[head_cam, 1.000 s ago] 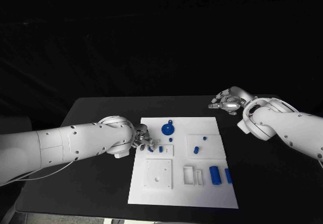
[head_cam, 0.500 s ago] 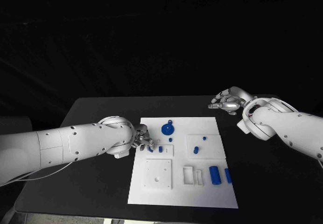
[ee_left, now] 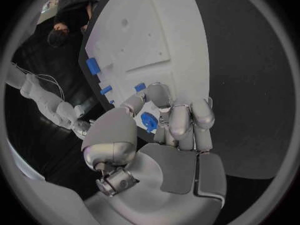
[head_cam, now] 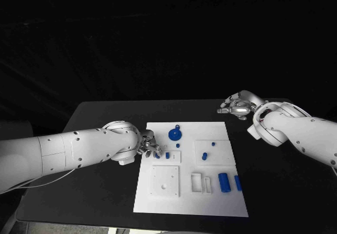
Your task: Assemble the parts on the task board
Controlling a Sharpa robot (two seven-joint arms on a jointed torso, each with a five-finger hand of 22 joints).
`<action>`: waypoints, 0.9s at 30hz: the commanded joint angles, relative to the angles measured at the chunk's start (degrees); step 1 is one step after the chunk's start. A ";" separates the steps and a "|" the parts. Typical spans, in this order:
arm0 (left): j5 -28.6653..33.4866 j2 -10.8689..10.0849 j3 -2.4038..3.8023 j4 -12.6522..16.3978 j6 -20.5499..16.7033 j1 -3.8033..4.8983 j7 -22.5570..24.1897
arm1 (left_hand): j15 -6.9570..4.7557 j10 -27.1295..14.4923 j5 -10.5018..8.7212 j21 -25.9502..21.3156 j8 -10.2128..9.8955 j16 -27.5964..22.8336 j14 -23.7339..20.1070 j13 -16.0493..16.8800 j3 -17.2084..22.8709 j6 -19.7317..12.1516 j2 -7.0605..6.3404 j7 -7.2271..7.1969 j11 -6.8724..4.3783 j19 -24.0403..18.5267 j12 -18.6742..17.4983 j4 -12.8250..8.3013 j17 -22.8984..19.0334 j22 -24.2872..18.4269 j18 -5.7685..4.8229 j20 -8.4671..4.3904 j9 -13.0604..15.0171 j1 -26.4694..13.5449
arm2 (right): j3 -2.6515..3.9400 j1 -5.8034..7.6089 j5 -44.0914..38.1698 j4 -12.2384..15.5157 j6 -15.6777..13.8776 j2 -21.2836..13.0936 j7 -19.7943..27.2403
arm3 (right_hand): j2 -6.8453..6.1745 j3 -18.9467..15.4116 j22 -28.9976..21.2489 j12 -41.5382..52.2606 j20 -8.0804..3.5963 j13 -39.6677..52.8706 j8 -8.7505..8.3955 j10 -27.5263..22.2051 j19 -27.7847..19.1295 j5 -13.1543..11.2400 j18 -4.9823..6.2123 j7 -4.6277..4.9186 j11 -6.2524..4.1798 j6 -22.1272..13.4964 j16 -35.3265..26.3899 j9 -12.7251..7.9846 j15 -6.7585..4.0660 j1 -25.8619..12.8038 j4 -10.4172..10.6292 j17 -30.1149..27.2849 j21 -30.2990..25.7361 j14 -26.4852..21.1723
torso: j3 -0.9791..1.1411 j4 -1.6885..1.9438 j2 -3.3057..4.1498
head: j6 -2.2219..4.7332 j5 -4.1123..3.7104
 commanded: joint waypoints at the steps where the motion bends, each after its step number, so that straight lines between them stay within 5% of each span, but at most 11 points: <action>1: -0.34 0.10 -0.02 0.12 1.76 -0.08 0.00 | -0.31 -0.54 -2.23 0.13 -0.82 0.12 -0.16 -0.24 -0.13 6.46 -1.72 -2.64 0.04 -0.24 0.20 0.80 -0.16 -0.13 5.76 -2.55 0.05 -0.74 | 0.03 -0.07 0.06 -0.01 0.63 0.05 0.65 | 0.49 -0.32 -0.05 -0.15 -0.27 -0.07 -0.13 -0.27 -0.17 0.26 8.06 0.43 0.00 -0.17 -0.31 -0.02 -0.08 0.06 -0.16 -0.06 -0.36 0.15 | -0.01 0.01 0.01 | -0.04 -0.01; 12: -0.34 0.11 -0.02 -0.22 1.03 -0.08 0.00 | -0.45 -0.66 -7.56 0.11 -1.69 0.26 -0.29 -0.91 -0.37 6.67 -4.07 -2.68 -0.02 -0.43 0.51 3.49 -0.51 -0.26 6.03 -2.60 0.79 -2.82 | 0.03 -0.16 0.13 -0.13 0.67 0.12 0.68 | 0.48 -0.34 -0.05 -0.14 -0.26 -0.10 -0.13 -0.28 -0.18 0.29 8.06 0.44 0.01 -0.18 -0.33 -0.02 -0.07 0.03 -0.17 -0.06 -0.36 0.14 | 0.00 -0.02 0.01 | -0.04 -0.03; 27: -0.36 -0.16 0.00 -0.95 0.96 -0.08 -0.31 | -0.47 -0.69 -8.73 0.15 -1.94 0.31 -0.34 -1.12 -0.29 6.75 -5.38 -2.70 -0.03 -0.49 0.62 3.78 -0.58 -0.26 6.16 -2.64 1.06 -2.95 | 0.03 -0.20 0.14 -0.12 0.63 0.06 0.68 | 0.49 -0.35 -0.05 -0.13 -0.25 -0.16 -0.15 -0.31 -0.21 0.30 8.06 0.45 0.01 -0.20 -0.36 -0.03 -0.07 0.01 -0.17 -0.05 -0.37 0.13 | 0.00 -0.03 0.02 | -0.01 -0.03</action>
